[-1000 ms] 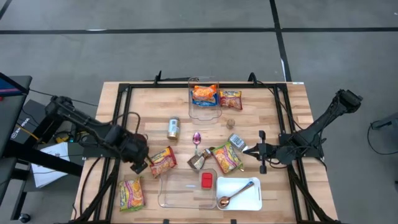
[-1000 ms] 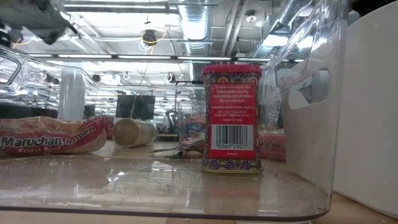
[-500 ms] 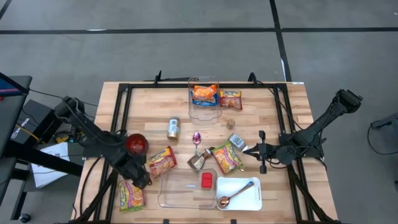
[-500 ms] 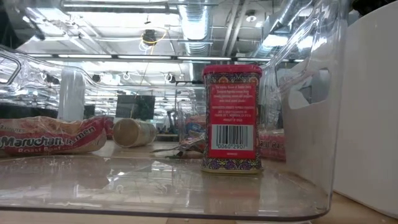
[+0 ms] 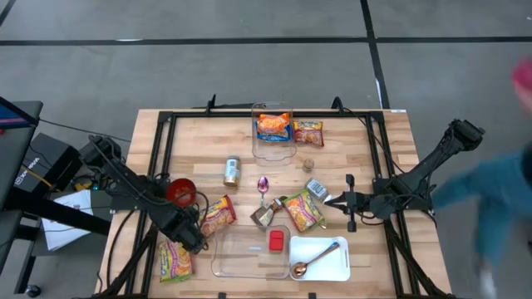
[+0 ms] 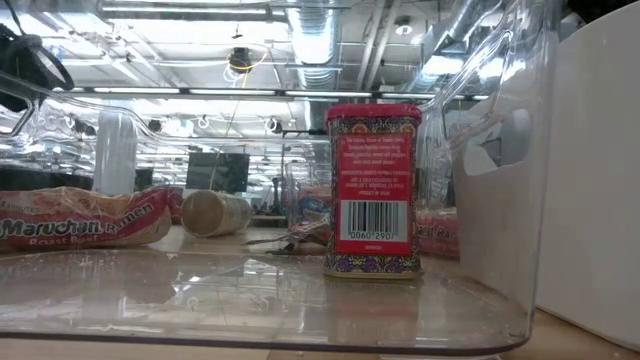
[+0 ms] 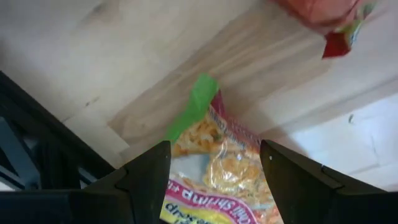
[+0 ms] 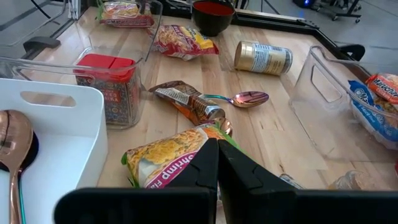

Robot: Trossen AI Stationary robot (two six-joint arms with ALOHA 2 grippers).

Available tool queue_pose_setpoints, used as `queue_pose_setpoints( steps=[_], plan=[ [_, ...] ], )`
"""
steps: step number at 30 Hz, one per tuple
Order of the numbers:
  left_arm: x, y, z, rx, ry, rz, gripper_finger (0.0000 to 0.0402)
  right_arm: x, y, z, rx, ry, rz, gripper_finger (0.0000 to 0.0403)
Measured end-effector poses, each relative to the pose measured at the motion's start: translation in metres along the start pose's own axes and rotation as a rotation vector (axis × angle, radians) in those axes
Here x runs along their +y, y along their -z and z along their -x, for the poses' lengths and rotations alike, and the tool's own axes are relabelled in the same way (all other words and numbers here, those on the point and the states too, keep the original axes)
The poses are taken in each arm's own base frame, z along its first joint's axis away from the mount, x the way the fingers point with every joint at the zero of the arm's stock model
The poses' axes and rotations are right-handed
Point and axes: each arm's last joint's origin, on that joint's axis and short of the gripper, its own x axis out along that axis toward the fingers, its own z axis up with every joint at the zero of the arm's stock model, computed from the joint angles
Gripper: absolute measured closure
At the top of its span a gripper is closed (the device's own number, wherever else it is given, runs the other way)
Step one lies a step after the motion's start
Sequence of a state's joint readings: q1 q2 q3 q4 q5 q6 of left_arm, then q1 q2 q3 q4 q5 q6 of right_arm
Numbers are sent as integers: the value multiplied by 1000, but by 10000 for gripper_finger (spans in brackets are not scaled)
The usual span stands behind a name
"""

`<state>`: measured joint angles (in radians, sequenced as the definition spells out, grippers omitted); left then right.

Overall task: Pick & Place Food Item
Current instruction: Put the left green noodle pack into the top transparent bin

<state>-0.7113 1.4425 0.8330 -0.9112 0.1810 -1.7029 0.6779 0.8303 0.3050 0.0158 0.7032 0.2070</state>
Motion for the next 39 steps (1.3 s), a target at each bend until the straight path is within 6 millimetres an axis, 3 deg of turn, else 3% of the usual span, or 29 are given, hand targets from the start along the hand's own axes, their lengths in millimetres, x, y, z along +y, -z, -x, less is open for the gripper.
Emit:
queue_pose_setpoints(
  steps=[6, 22, 28, 39],
  plan=[
    [-1, -2, 0, -75, 10, 1, 160, 1, 0, 0, 6, -30, -11, 403],
    [-10, -3, -22, -20, -64, -62, 167, 1, 0, 0, 9, -45, -3, 403],
    [-9, -3, -22, -24, -74, -62, 219, 1, 0, 0, 9, -44, -3, 403],
    [-8, -3, -22, -20, -81, -67, 364, 1, 0, 0, 10, -47, -3, 403]
  ],
)
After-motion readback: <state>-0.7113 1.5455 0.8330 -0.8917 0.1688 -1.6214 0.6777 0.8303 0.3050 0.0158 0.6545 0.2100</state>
